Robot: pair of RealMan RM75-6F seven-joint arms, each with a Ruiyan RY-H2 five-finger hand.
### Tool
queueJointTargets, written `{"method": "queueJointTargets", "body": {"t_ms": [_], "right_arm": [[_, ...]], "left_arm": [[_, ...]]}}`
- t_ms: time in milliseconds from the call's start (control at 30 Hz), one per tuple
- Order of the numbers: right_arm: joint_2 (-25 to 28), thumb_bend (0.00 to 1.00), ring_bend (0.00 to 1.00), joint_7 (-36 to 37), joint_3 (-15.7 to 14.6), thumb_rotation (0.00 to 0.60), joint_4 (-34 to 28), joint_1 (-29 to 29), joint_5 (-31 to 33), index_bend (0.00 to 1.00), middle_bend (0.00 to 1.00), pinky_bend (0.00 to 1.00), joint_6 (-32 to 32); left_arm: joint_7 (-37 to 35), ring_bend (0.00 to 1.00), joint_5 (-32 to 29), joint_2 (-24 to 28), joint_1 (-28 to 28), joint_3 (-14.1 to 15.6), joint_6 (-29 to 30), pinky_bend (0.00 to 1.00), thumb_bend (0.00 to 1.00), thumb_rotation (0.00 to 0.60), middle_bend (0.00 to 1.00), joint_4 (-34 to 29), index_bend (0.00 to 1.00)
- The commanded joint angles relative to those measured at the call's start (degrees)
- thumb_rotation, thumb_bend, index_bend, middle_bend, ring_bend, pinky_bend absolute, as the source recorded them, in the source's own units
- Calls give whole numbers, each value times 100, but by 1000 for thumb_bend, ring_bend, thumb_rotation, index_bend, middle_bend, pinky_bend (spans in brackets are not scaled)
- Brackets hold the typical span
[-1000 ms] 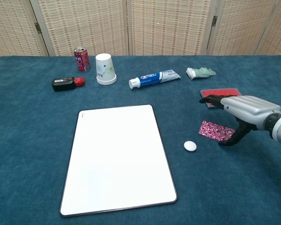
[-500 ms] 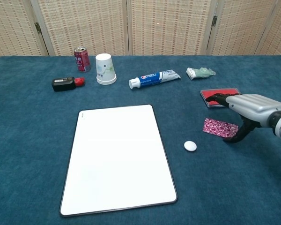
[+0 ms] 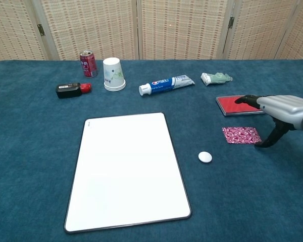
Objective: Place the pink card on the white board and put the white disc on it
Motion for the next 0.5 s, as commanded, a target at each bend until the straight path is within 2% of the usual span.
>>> {"method": "queueJointTargets", "body": {"t_ms": [33, 200, 367, 500], "right_arm": [[252, 228, 75, -39, 0, 600, -384, -39, 43, 42, 68, 56, 47], [478, 227, 63, -245, -19, 600, -819, -45, 160, 170, 70, 56, 96], [474, 227, 54, -502, -10, 600, -962, 46, 458, 282, 70, 56, 4], [402, 226, 49, -607, 44, 600, -894, 150, 748, 304, 70, 56, -113]], "left_arm": [[-15, 56, 1, 1, 4, -3, 6, 0, 155, 600, 47, 5, 96], [-33, 57, 17, -13, -9, 2, -15, 0, 155, 600, 47, 28, 100], [-81, 58, 55, -38, -10, 12, -9, 0, 155, 600, 47, 60, 104], [-110, 58, 35, -43, -3, 29, -41, 0, 156, 600, 47, 98, 105]]}}
